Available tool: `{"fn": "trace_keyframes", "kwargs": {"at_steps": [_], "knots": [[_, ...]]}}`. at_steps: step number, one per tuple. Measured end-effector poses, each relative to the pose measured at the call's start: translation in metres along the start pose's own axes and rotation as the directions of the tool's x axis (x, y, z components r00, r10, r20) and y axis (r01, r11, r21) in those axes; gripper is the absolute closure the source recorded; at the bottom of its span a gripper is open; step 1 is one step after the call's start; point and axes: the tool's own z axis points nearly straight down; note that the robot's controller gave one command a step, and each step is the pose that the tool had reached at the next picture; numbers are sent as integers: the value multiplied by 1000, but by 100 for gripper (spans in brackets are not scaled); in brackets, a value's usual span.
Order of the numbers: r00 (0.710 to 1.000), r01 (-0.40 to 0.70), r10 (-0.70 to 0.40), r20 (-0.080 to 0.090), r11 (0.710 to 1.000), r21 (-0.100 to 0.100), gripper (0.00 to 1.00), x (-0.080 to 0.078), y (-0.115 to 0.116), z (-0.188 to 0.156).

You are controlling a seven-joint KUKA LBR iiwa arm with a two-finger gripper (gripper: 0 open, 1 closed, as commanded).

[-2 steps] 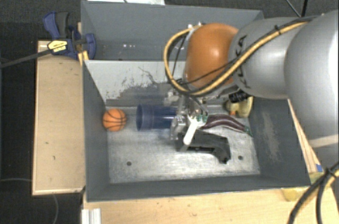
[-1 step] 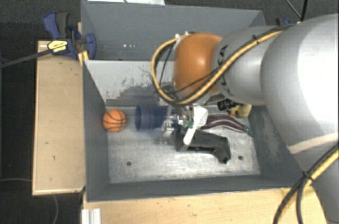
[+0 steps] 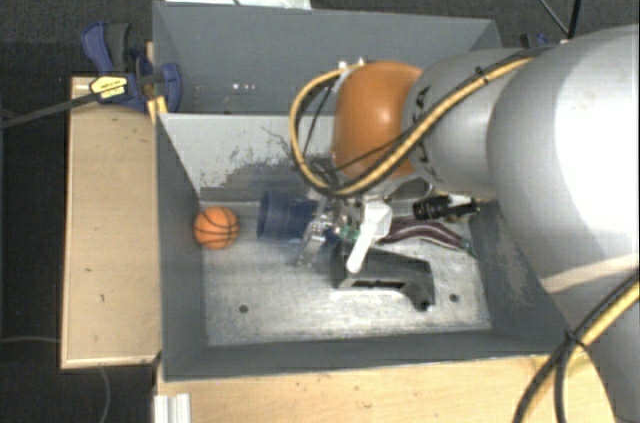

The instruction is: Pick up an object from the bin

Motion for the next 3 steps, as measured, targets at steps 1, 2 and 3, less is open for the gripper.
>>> {"fn": "trace_keyframes", "kwargs": {"at_steps": [1,2,3], "knots": [[1000,0,0,0,1000,0,100,0,0,0],[1000,-1,1,-5,1000,4,100,2,-1,-4],[1000,-1,1,-15,1000,9,100,4,-3,-25]]}}
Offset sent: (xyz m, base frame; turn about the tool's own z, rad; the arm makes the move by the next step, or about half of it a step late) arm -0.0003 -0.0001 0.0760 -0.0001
